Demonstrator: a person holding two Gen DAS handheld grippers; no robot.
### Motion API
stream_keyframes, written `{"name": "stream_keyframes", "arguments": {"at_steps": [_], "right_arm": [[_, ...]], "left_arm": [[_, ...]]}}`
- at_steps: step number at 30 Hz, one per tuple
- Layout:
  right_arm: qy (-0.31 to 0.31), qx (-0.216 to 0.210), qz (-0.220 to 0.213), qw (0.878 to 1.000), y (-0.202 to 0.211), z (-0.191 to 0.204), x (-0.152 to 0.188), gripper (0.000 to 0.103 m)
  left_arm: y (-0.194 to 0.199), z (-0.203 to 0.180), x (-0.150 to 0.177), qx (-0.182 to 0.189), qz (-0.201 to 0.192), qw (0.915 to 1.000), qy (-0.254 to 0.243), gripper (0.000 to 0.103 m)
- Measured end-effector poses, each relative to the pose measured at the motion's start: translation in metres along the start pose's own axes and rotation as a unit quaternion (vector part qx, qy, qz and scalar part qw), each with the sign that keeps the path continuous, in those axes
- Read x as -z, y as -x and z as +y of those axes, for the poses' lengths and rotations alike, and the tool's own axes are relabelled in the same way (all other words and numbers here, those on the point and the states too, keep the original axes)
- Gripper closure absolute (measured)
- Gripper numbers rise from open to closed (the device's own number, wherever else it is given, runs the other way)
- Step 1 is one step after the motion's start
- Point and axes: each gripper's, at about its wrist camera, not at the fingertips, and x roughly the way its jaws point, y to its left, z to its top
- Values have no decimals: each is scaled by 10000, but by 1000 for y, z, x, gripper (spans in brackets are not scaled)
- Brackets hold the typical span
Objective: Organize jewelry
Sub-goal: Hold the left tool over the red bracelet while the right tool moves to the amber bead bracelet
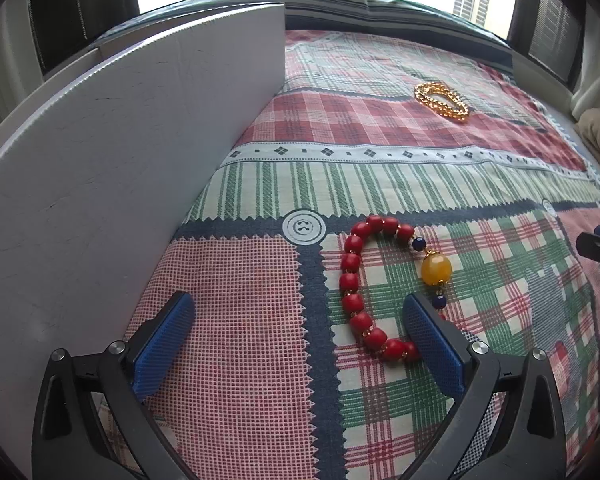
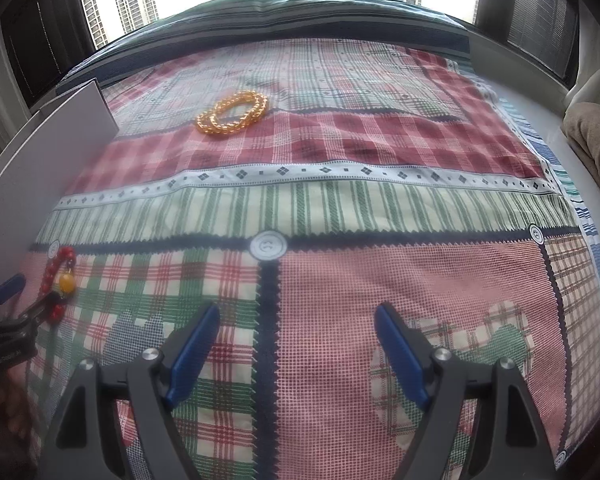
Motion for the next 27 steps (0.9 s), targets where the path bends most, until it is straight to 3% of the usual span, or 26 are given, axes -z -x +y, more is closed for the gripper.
{"name": "stream_keyframes", "arguments": {"at_steps": [5, 9, 11, 13, 15, 17, 19, 22, 27], "right_arm": [[569, -338, 202, 9976, -1, 24, -15, 22], [1509, -27, 63, 9885, -9, 31, -51, 22], [1390, 17, -111, 9902, -10, 21, -84, 22], [994, -314, -148, 9944, -15, 12, -118, 22], [848, -687, -39, 9940, -29, 19, -145, 22], [1086, -765, -2, 9911, -46, 43, -163, 23], [1365, -662, -12, 9884, -63, 65, -172, 32], [1607, -523, 89, 9856, -92, 91, -179, 33], [1341, -328, 487, 9892, -130, 87, -177, 36]], "left_arm": [[0, 0, 0, -7, -3, 10000, 2, 1], [1, 0, 0, -5, -6, 10000, 1, 0], [0, 0, 0, -3, -8, 10000, 1, 0], [0, 0, 0, -1, -7, 10000, -1, 0], [0, 0, 0, -1, -8, 10000, -1, 0], [0, 0, 0, -2, -9, 10000, 2, 0], [0, 0, 0, 0, -10, 10000, 2, 0], [0, 0, 0, 1, -11, 10000, 2, 0], [0, 0, 0, 0, -13, 10000, 2, 0]]}}
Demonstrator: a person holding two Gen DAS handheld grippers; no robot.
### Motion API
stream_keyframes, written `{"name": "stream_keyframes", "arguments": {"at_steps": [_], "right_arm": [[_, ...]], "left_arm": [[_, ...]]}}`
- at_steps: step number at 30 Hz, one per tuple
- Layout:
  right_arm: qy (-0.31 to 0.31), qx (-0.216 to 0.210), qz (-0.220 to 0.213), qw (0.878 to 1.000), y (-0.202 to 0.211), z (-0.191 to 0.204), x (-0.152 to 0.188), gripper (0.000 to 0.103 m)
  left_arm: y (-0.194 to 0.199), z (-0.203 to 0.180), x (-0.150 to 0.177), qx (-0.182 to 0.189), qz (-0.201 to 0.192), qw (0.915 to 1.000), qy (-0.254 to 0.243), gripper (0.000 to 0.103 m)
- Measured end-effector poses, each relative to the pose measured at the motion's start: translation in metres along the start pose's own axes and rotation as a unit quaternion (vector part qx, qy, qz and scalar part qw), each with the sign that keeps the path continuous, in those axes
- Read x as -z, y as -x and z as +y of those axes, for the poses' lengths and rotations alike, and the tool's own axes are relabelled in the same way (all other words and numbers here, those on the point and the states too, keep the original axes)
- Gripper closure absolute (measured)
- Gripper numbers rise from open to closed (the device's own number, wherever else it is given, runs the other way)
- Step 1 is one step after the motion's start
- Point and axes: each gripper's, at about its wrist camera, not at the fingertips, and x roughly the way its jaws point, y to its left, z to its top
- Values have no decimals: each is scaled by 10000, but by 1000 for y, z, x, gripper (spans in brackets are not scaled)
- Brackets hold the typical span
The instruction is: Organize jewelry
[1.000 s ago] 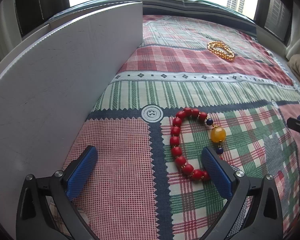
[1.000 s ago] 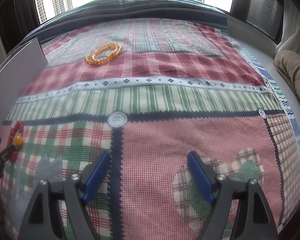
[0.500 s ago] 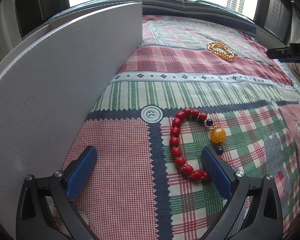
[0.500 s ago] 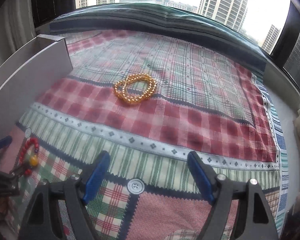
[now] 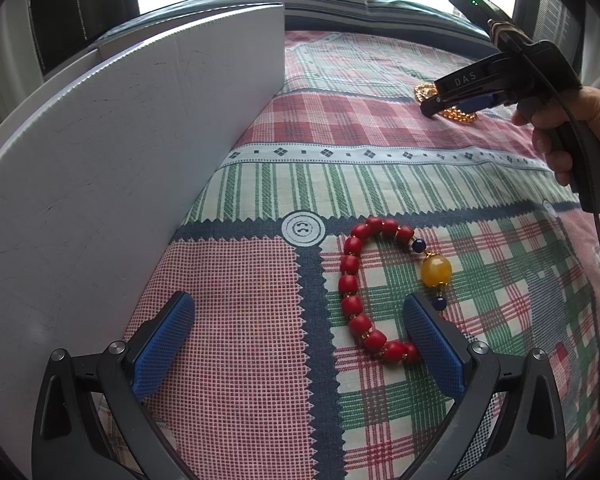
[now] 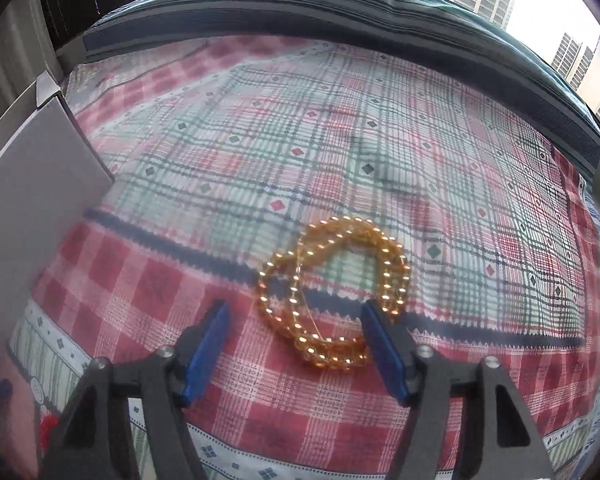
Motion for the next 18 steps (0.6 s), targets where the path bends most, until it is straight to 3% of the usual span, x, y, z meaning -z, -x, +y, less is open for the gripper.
{"name": "stream_keyframes", "arguments": {"at_steps": [2, 3, 4, 5, 10, 18], "right_arm": [[-112, -130, -49, 9998, 0, -8, 4, 47], [-143, -207, -61, 9997, 2, -11, 5, 66], [-179, -305, -39, 9994, 5, -13, 7, 92], [-183, -281, 17, 9994, 7, -15, 8, 95], [-228, -503, 142, 9984, 19, -20, 24, 95], [-238, -1068, 29, 9940, 63, -21, 85, 95]], "left_arm": [[0, 0, 0, 1, -1, 10000, 2, 0], [0, 0, 0, 2, -1, 10000, 1, 0], [0, 0, 0, 2, -1, 10000, 1, 0], [0, 0, 0, 2, -1, 10000, 1, 0], [0, 0, 0, 5, -3, 10000, 0, 0], [0, 0, 0, 10, -5, 10000, -1, 1]]}}
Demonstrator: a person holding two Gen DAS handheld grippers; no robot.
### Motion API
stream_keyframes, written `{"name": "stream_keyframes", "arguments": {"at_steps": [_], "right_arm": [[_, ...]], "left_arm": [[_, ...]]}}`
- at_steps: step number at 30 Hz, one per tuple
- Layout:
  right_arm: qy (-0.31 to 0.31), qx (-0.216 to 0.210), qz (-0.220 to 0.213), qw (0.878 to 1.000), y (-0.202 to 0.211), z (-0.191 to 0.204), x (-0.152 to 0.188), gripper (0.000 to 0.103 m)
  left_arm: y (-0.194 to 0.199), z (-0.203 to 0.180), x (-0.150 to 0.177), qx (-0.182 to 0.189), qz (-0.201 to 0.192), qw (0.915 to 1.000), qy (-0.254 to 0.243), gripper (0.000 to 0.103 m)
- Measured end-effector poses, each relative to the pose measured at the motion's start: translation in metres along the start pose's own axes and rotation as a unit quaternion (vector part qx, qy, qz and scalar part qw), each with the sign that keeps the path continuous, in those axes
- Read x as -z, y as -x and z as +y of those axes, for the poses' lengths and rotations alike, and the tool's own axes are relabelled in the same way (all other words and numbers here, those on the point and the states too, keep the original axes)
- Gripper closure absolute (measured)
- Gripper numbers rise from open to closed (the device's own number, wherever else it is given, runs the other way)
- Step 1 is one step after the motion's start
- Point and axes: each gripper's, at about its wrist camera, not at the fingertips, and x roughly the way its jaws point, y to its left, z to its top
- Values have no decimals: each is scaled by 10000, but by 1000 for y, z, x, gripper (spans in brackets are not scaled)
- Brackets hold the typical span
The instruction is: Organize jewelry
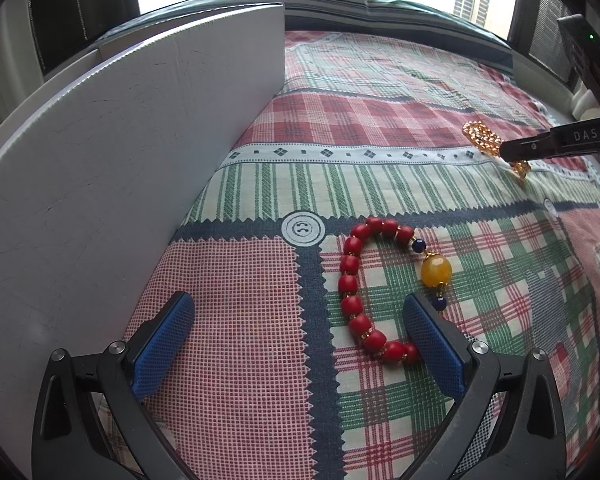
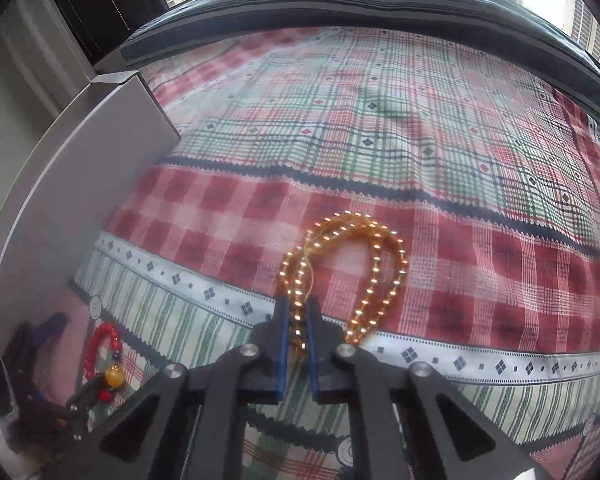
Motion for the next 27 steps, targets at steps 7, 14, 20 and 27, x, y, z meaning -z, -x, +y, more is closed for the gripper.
{"name": "stream_keyframes", "arguments": {"at_steps": [7, 14, 20, 27], "right_arm": [[-545, -875, -289, 9942, 27, 1, 69, 95], [-1243, -1489, -874, 9771, 73, 3, 142, 95], [-1414, -1554, -990, 9727, 87, 8, 167, 95], [-1265, -1420, -1065, 9760, 95, 20, 170, 95]], "left_arm": [[-1, 1, -1, 54, 35, 10000, -28, 1], [14, 6, -6, 1257, 265, 9917, -40, 1], [16, -43, -17, 421, 137, 9941, -992, 25], [4, -87, -18, 129, 235, 9865, -1616, 33]]}}
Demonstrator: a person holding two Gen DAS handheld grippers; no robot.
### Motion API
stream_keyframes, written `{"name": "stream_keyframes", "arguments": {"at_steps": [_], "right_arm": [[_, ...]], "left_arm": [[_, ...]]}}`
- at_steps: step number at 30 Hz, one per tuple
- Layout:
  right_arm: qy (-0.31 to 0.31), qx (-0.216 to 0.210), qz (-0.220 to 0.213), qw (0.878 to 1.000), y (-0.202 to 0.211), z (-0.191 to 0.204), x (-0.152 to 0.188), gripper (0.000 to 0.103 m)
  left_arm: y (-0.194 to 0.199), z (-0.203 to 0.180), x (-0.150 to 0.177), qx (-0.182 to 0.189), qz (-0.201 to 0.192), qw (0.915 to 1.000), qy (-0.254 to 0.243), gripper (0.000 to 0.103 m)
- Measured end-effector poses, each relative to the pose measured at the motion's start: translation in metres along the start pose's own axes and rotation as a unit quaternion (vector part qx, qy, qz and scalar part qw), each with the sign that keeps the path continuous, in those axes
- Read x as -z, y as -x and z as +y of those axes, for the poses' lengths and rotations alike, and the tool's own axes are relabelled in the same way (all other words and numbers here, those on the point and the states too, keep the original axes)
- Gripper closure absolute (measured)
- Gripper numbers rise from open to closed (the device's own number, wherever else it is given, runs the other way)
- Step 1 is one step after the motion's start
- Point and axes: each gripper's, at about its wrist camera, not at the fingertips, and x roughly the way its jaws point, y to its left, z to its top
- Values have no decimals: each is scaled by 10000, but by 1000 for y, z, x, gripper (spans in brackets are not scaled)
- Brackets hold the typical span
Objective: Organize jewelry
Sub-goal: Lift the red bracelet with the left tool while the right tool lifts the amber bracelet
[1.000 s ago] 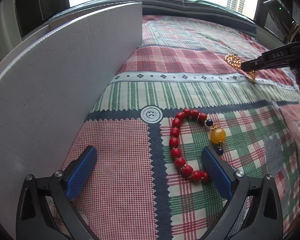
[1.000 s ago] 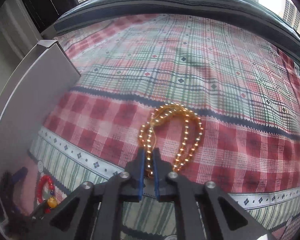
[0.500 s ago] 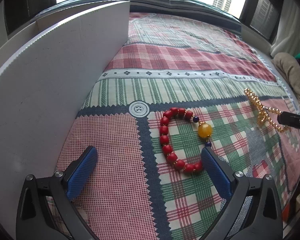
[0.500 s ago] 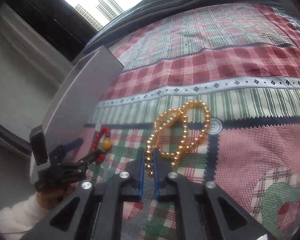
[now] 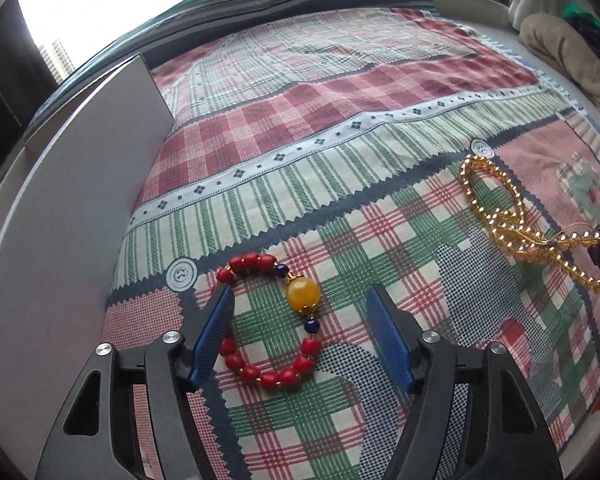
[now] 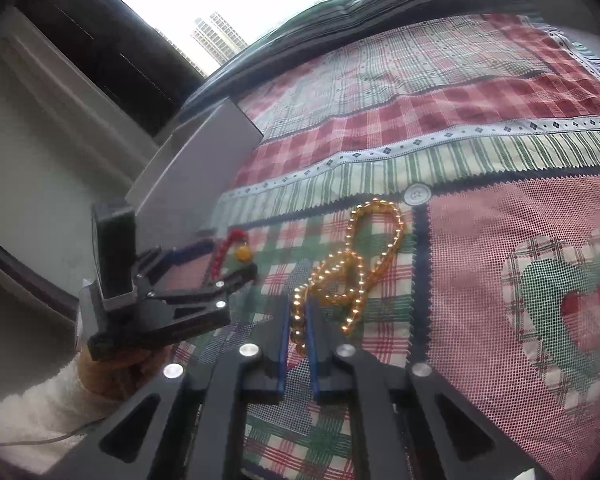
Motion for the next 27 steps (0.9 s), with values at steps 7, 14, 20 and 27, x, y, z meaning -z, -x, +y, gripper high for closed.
{"name": "stream_keyframes", "arguments": {"at_steps": [7, 14, 20, 27], "right_arm": [[1, -238, -279, 9993, 22, 10, -5, 95], [26, -388, -536, 9978, 41, 20, -11, 95], [85, -383, -751, 9964, 56, 32, -18, 95], [235, -437, -843, 9952, 65, 48, -35, 95]], "left_arm": [[-8, 4, -11, 285, 184, 9991, 240, 48], [0, 5, -7, 663, 138, 9970, 385, 88], [43, 34, -1, 1479, -130, 9824, 1131, 88], [97, 75, 0, 2177, -523, 9571, 1839, 88]]}}
